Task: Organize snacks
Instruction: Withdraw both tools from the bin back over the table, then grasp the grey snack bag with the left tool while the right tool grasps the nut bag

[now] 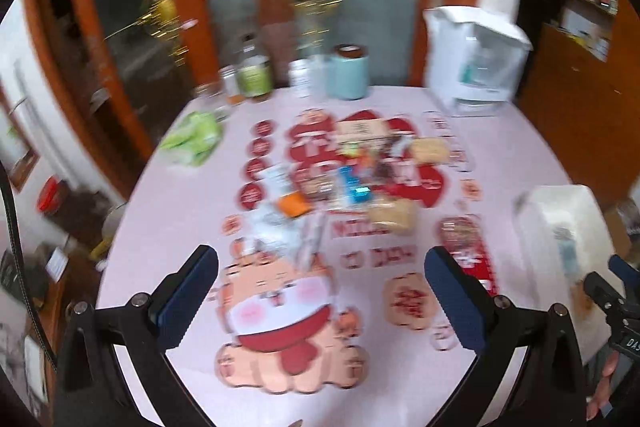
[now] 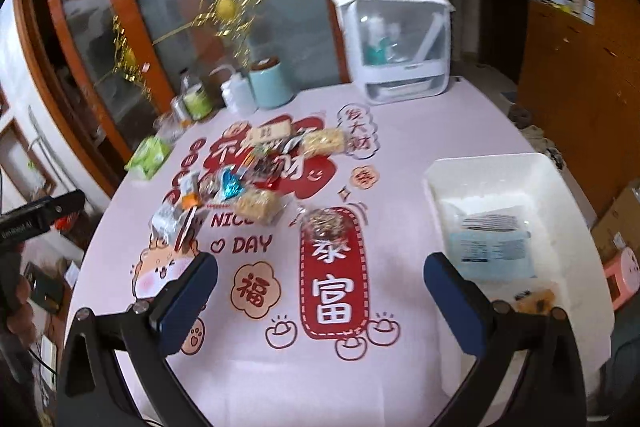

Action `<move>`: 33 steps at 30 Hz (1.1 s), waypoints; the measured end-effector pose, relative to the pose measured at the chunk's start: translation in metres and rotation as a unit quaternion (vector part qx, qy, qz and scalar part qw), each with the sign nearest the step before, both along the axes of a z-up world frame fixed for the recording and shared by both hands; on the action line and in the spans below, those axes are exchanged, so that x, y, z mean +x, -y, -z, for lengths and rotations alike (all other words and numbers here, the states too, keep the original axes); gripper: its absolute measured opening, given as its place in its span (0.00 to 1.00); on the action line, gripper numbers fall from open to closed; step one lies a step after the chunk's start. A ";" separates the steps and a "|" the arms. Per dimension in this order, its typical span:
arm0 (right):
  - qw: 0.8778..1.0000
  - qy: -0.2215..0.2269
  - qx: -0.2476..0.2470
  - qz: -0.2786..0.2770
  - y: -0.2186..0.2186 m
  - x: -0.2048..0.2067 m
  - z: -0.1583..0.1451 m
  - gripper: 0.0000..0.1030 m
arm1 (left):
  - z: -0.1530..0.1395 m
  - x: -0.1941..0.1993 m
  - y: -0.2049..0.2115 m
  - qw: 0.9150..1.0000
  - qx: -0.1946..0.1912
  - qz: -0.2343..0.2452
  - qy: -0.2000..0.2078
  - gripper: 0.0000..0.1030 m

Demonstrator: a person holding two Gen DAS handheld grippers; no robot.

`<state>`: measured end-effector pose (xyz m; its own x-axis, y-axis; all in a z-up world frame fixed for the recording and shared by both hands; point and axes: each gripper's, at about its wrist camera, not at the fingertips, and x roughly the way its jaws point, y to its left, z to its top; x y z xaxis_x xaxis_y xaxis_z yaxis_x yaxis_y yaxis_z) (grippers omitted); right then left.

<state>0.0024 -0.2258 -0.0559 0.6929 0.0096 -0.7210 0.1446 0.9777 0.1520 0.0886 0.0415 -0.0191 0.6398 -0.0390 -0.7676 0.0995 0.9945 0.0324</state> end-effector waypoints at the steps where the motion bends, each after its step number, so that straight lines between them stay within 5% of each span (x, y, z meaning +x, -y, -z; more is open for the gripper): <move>1: 1.000 -0.003 -0.002 -0.005 -0.004 0.004 0.002 1.00 | 0.003 0.003 -0.012 1.000 0.004 -0.013 -0.004 1.00; 10: 0.998 -0.028 -0.019 -0.046 -0.027 0.062 0.024 1.00 | 0.040 0.031 -0.061 0.998 0.014 -0.055 -0.041 1.00; 17: 0.995 -0.080 -0.018 -0.049 -0.024 0.114 0.065 1.00 | 0.089 0.076 -0.063 0.991 -0.042 -0.053 -0.113 1.00; 25: 0.989 -0.147 -0.008 -0.013 0.007 0.171 0.128 1.00 | 0.143 0.140 -0.072 0.971 -0.103 -0.125 -0.177 1.00; 33: 0.983 -0.182 -0.003 -0.002 0.020 0.193 0.169 0.98 | 0.197 0.182 -0.079 0.935 -0.174 -0.209 -0.228 1.00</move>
<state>0.1953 -0.2459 -0.2245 0.3884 0.0060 -0.9215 0.1855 0.9790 0.0846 0.2705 0.1202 -0.2159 0.2643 -0.1564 -0.9517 -0.3763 0.8919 -0.2511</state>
